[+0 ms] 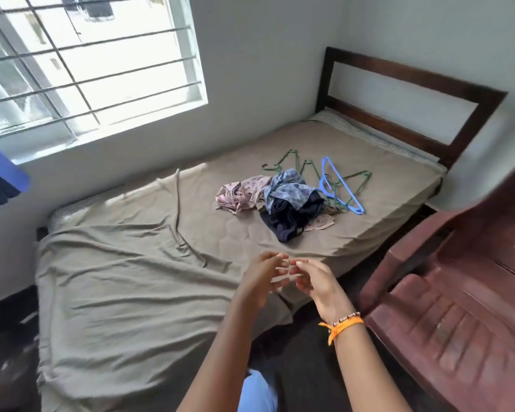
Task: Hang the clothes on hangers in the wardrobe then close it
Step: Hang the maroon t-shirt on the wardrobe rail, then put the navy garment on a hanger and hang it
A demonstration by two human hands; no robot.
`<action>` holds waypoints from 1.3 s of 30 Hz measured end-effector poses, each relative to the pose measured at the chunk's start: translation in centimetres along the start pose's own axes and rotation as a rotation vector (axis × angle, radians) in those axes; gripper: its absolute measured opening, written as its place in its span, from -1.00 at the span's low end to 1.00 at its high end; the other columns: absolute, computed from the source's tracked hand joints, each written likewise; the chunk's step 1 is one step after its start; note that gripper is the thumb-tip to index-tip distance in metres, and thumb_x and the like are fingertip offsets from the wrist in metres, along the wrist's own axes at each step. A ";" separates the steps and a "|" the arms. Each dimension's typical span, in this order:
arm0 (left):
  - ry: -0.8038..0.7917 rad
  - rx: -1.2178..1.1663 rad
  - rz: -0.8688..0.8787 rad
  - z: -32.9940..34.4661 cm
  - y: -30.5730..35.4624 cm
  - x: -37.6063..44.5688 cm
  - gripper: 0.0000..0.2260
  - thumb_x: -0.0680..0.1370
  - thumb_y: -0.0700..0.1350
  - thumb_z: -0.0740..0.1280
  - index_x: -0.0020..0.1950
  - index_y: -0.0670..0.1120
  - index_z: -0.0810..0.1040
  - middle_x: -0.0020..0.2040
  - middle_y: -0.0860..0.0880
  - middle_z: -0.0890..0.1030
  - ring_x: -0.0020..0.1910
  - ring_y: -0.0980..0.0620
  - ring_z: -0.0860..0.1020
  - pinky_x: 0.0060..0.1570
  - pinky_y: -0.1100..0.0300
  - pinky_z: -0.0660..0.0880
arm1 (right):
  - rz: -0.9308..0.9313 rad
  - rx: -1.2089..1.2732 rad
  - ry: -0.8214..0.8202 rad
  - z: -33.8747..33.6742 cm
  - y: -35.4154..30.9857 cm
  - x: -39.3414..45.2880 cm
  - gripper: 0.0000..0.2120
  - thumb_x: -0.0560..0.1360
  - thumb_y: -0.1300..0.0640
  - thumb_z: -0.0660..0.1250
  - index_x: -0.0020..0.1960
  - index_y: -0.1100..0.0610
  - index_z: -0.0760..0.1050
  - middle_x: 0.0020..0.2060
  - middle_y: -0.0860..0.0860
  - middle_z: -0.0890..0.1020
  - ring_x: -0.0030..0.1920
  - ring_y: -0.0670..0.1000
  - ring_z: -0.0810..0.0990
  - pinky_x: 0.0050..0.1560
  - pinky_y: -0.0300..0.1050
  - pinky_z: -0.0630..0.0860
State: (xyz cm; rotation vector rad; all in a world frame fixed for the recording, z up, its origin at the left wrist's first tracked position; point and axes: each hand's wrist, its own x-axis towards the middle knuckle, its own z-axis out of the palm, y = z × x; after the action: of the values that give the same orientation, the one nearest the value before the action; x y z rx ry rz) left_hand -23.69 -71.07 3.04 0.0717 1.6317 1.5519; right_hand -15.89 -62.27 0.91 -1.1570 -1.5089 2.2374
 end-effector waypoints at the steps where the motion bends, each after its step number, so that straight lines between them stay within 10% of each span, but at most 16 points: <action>1: -0.007 -0.001 -0.025 0.2 0.4 2.2 -0.86 0.61 -0.20 0.22 -0.10 -0.11 0.54 -0.28 -0.02 0.55 -0.41 0.17 0.54 -0.16 0.20 0.52 | 0.012 -0.013 0.011 -0.3 -0.3 2.1 -0.77 0.60 0.27 0.13 -0.12 0.15 0.53 -0.27 0.03 0.56 -0.33 -0.08 0.45 -0.28 -0.26 0.35; 18: -0.046 0.148 -0.310 -0.5 8.7 34.1 -0.82 0.61 -0.22 0.16 -0.16 -0.06 0.45 -0.35 0.01 0.40 -0.41 0.13 0.35 -0.35 0.33 0.36 | 0.241 -0.393 0.148 0.3 -2.7 36.5 -0.79 0.54 0.39 0.11 -0.11 0.21 0.48 -0.33 0.08 0.50 -0.38 -0.07 0.37 -0.51 -0.44 0.30; 22: -0.014 0.173 -0.402 -1.7 5.7 37.4 -0.89 0.61 -0.17 0.20 -0.07 -0.08 0.49 -0.28 0.01 0.47 -0.35 0.11 0.42 -0.21 0.25 0.41 | 0.290 -0.633 0.151 -0.3 1.5 43.1 -0.77 0.49 0.36 0.22 0.06 0.24 0.59 0.09 0.23 0.56 0.06 0.13 0.54 0.05 -0.22 0.40; 27: 0.058 0.156 -0.495 -3.7 2.7 40.0 -0.85 0.62 -0.15 0.20 -0.09 -0.06 0.52 -0.22 0.02 0.51 -0.29 0.10 0.44 -0.14 0.24 0.44 | 0.424 -0.882 0.042 -1.4 4.4 48.3 -0.64 0.52 0.16 0.31 0.31 0.04 0.49 0.50 0.12 0.10 0.45 0.15 0.21 0.39 -0.19 0.14; 33: 0.082 0.236 -0.492 -4.2 2.3 42.7 -0.87 0.61 -0.17 0.20 -0.07 -0.09 0.52 -0.23 0.02 0.51 -0.31 0.10 0.44 -0.20 0.26 0.40 | 0.277 -0.558 0.298 -3.2 3.5 50.1 -0.96 0.39 0.32 0.45 -0.16 0.29 0.62 -0.28 0.07 0.63 -0.33 -0.23 0.53 -0.26 -0.34 0.39; 39: 0.012 0.332 -0.197 -1.1 7.4 44.6 -0.75 0.59 -0.37 0.12 -0.10 -0.10 0.51 -0.23 -0.01 0.50 -0.31 0.12 0.43 -0.36 0.47 0.36 | 0.134 -0.576 0.175 -2.7 -3.1 48.4 -0.74 0.46 0.26 0.38 0.05 0.13 0.34 -0.02 -0.01 0.46 0.01 0.01 0.43 -0.02 -0.18 0.30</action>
State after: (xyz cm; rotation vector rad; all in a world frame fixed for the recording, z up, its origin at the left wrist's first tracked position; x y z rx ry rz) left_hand -56.02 -44.76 -14.42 0.0768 1.8333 1.1269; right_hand -47.24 -32.07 -20.58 -1.5954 -2.1230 1.7510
